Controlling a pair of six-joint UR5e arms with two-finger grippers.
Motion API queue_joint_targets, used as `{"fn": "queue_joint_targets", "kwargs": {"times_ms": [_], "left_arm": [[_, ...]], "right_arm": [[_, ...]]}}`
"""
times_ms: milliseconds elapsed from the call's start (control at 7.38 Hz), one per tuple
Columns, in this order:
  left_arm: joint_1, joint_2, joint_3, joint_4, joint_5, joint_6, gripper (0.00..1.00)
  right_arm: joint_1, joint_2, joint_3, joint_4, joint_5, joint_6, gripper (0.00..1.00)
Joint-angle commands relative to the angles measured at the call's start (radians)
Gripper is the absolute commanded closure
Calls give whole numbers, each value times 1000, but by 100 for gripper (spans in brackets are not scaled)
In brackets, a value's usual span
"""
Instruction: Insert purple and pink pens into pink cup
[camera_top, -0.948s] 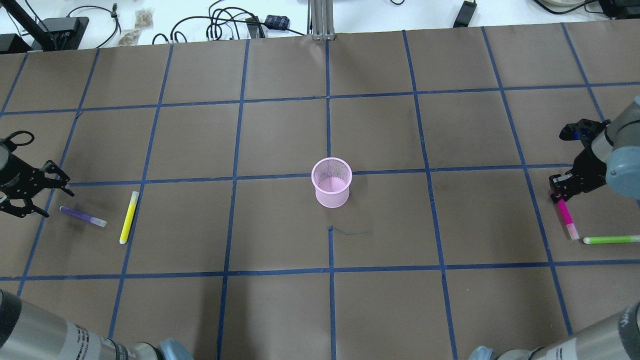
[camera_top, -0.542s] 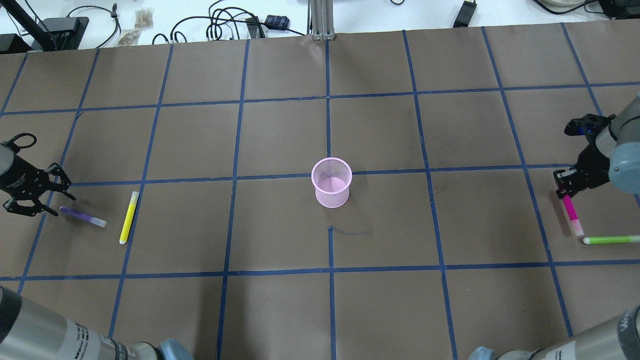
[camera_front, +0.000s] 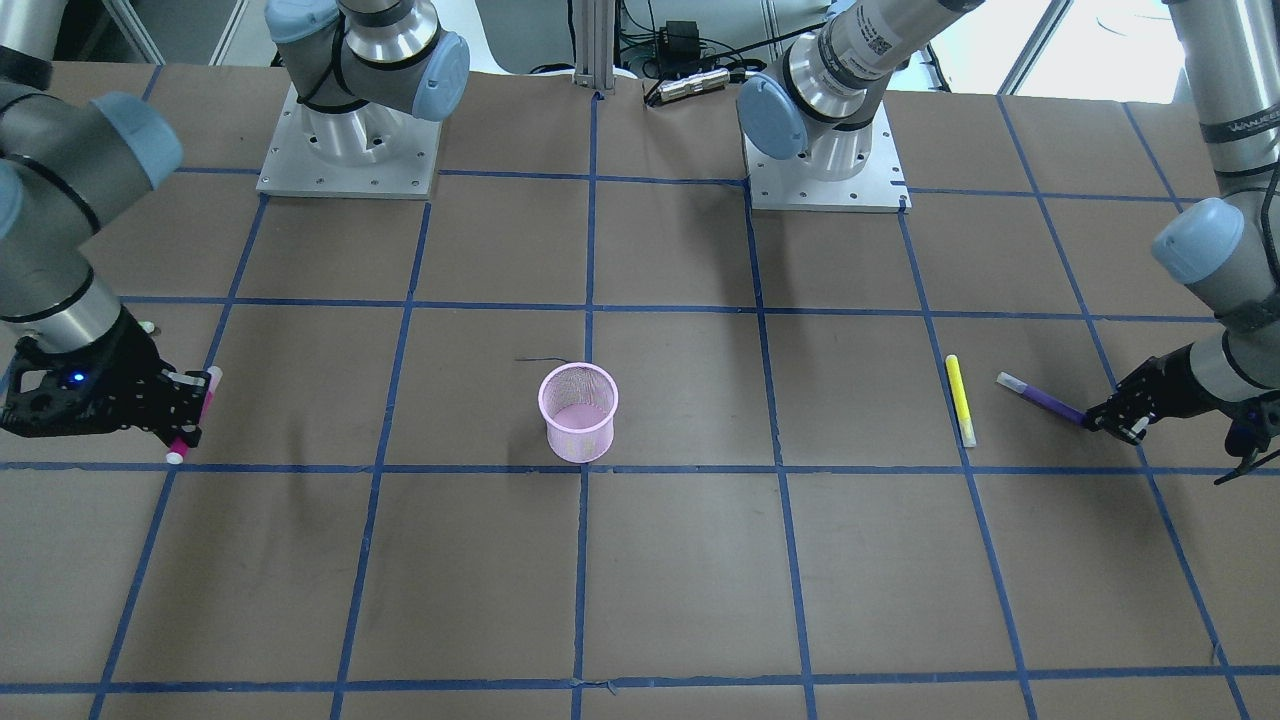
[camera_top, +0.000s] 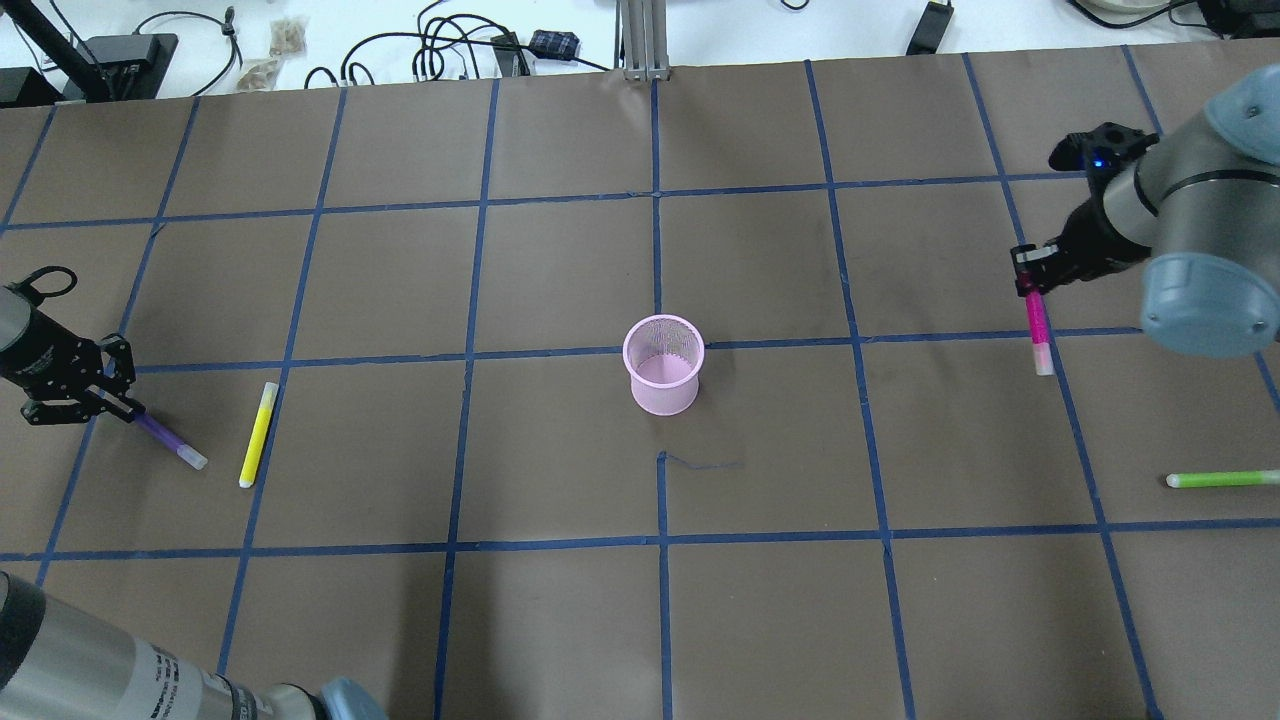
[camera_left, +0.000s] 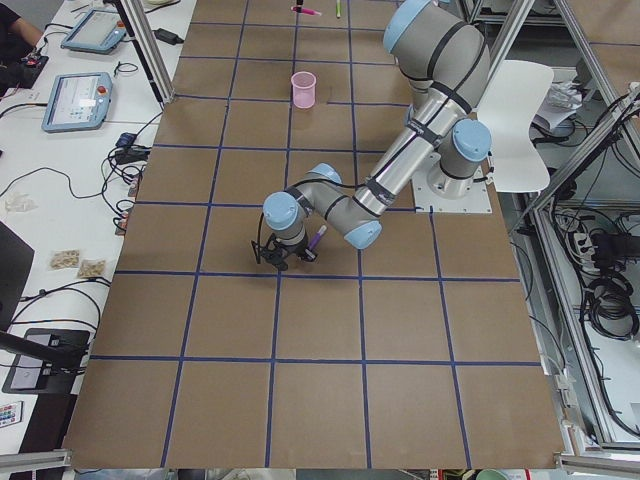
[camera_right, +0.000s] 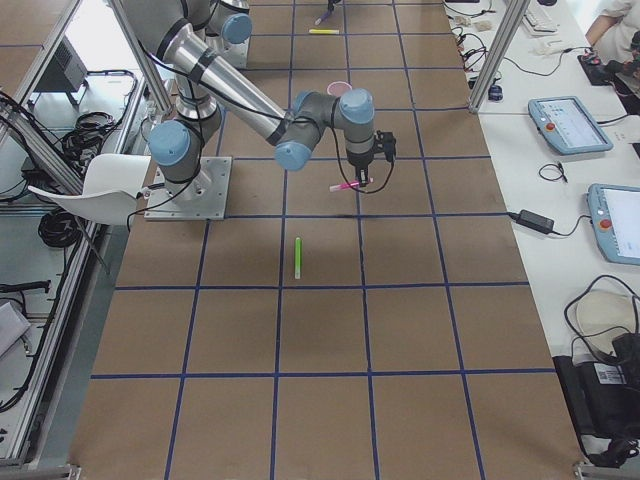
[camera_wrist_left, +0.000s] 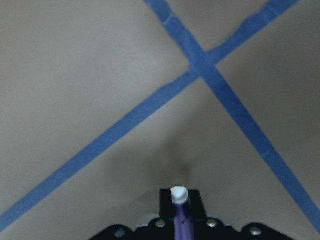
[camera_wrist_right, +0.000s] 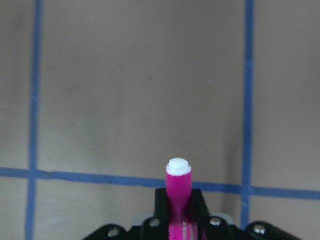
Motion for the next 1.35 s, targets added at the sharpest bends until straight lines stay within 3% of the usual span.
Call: {"fn": "queue_joint_targets", "kwargs": {"times_ms": [0,135,406,677,812,948,1219], "left_arm": [[-3,7,0,-3,1,13,100],[-6,15,0,-3,1,16,100],[-26,30,14,-9,3,86,100],[-30,24,14,-12,3,103,100],[-29,12,5,-9,1,100,54],[-27,7,2,-9,1,94,25],[-24,-1,2,-9,3,91,19]], "right_arm": [[261,-8,3,-235,27,148,100],[357,-8,3,-313,25,287,100],[536,-8,14,-536,-125,398,100],[673,-8,49,-648,-261,591,100],[719,-4,60,-685,-301,640,100],[752,3,69,-687,-349,721,100],[763,6,99,-699,-349,792,100]]}}
